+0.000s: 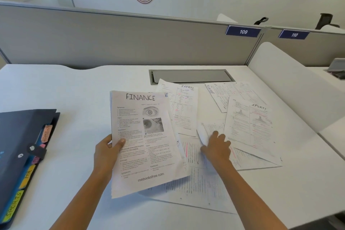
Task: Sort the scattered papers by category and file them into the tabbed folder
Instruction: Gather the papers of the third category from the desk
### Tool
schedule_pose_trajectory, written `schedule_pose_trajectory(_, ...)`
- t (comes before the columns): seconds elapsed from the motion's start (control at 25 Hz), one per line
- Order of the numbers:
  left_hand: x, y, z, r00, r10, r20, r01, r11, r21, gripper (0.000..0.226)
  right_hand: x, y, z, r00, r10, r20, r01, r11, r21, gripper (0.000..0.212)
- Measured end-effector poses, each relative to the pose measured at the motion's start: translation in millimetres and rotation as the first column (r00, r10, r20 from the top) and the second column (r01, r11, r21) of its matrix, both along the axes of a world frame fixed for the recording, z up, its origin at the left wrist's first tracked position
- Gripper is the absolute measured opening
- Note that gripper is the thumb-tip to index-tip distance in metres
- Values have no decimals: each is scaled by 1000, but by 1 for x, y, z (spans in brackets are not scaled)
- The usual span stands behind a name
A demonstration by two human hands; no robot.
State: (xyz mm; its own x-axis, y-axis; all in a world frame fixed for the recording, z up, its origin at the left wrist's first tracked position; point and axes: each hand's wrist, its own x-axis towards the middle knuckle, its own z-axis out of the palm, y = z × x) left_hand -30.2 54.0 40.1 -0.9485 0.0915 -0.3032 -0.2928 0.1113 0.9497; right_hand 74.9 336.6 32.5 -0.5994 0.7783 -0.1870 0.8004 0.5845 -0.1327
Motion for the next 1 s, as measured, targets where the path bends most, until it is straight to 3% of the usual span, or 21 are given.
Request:
schedule_pose_trajectory(0.08, 0, -2, -1, 1000, 1, 4, -1, 1000, -2, 27, -1, -5, 6, 1000, 23, -1, -23, 998, 57, 48)
schedule_pose_trajectory(0.2, 0, -4, 1, 1000, 9, 6, -9, 1000, 19, 29, 1, -8, 14, 976, 41, -212, -8, 988, 155, 28)
schedule_pose_trajectory(0.28, 1, -7, 4, 1000, 18, 1, -18, 999, 36, 28, 1, -12, 18, 905, 156, -397, -69, 972, 226, 33)
schedule_pose_trajectory(0.36, 3, -12, 6, 1000, 14, -9, -14, 999, 47, 25, 0, -20, 19, 780, 369, -505, -264, 926, 269, 41)
schedule_pose_trajectory(0.48, 7, -20, 4, 1000, 6, -27, -5, 999, 38, 24, 4, -23, -1, 602, 644, -472, -533, 764, 364, 45)
schedule_pose_trajectory(0.56, 9, -26, 1, 1000, 13, -25, -12, 1000, 17, 25, 7, -18, -15, 573, 684, -451, -607, 724, 327, 52)
schedule_pose_trajectory(0.64, 9, -32, -3, 1000, 23, -8, -23, 1000, -4, 26, 9, -17, -24, 568, 707, -421, -704, 682, 195, 62)
schedule_pose_trajectory(0.72, 8, -36, -6, 999, 35, 6, -35, 999, -26, 24, 13, -17, -23, 602, 644, -471, -728, 686, 7, 62)
schedule_pose_trajectory(0.76, 8, -37, -7, 999, 39, 8, -38, 999, -32, 23, 16, -17, -18, 620, 533, -576, -697, 711, -93, 57)
schedule_pose_trajectory(0.88, 8, -37, -7, 999, 45, 9, -45, 998, -52, 29, 21, -16, 6, 568, 29, -823, -568, 737, -366, 40)
schedule_pose_trajectory(0.92, 7, -36, -7, 999, 47, 9, -47, 998, -51, 29, 17, -11, 11, 536, -102, -838, -482, 778, -403, 35)
schedule_pose_trajectory(1.0, 7, -35, -6, 999, 47, 5, -47, 998, -52, 26, 3, 10, 11, 563, -273, -780, -116, 908, -402, 26)
